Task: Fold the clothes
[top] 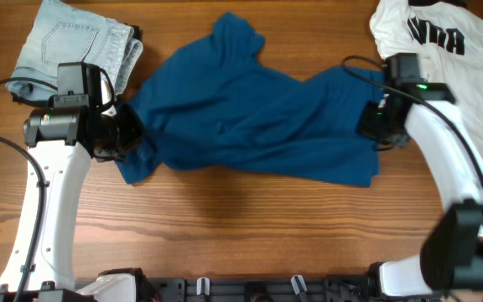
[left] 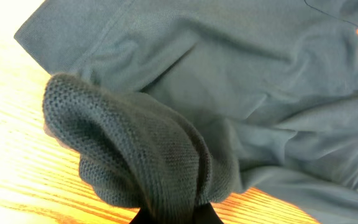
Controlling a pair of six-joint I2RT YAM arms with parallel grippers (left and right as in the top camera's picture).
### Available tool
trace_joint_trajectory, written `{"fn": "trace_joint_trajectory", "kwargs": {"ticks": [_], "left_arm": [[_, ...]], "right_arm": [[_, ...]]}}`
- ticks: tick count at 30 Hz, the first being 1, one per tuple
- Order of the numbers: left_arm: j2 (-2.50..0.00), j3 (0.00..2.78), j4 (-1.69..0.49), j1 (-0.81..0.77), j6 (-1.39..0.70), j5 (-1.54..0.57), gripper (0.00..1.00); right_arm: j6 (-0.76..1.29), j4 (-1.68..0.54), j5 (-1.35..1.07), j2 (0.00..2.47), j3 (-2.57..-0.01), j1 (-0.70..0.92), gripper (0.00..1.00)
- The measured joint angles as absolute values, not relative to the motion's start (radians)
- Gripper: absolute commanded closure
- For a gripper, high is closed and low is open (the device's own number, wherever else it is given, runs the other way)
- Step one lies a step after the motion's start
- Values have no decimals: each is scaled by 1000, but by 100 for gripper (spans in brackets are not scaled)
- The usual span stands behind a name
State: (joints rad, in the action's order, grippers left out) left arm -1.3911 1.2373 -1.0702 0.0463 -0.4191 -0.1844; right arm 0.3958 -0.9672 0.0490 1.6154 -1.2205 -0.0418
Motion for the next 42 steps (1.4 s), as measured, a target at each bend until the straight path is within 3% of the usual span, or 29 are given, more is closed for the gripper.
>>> {"fn": "trace_joint_trajectory", "kwargs": {"ticks": [8, 18, 21, 28, 36, 42], "left_arm": [[-1292, 1259, -1159, 46, -415, -185, 96], [-896, 1296, -1253, 46, -411, -266, 96], [-840, 1296, -1255, 46, -411, -279, 96], [-891, 1296, -1286, 46, -411, -245, 96], [-1233, 1298, -1230, 46, -407, -150, 96], [-1533, 1298, -1032, -40, -374, -128, 96]], "right_arm": [[304, -1110, -28, 1222, -1224, -218, 96], [258, -1475, -61, 900, -1442, -274, 96], [255, -1593, -72, 899, -1509, -275, 96], [237, -1593, -47, 1002, -1497, -275, 96], [237, -1443, -28, 1296, -1378, -276, 96], [237, -1277, -25, 1489, -1287, -276, 96]]}}
